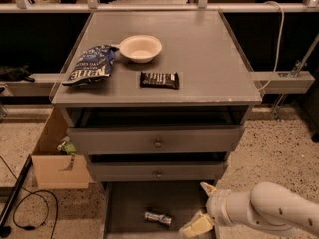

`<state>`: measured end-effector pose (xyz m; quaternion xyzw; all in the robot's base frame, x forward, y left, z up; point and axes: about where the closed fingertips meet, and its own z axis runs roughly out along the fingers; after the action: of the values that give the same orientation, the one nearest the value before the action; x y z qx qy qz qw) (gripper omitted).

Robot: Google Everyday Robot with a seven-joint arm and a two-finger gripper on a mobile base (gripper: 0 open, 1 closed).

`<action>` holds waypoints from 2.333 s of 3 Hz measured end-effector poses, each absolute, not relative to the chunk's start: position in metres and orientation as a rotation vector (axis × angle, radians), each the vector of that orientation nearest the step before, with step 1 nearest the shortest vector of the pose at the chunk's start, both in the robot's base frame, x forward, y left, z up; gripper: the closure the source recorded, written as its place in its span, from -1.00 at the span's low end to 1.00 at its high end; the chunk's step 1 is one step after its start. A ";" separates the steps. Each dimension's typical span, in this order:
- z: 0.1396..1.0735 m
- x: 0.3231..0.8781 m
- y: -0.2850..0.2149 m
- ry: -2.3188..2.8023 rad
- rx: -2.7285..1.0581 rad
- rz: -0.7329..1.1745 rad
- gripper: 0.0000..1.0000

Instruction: Pick redbull can from bottom drawer and place on counter

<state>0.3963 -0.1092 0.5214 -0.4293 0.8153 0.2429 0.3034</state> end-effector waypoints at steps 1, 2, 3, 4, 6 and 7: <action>0.475 0.401 -0.105 2.136 -1.138 0.683 -1.00; 0.475 0.401 -0.105 2.136 -1.139 0.682 -1.00; 0.467 0.404 -0.094 2.134 -1.170 0.675 -1.00; 0.426 0.416 -0.082 2.153 -1.201 0.682 -1.00; 0.311 0.436 -0.073 2.188 -1.220 0.669 -1.00; 0.283 0.440 -0.072 2.199 -1.221 0.662 -1.00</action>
Offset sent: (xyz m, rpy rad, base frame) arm 0.0068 0.0011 -0.0369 0.0199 -0.0095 0.0117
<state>0.4400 -0.0715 0.2825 -0.4525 0.8148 0.2451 0.2669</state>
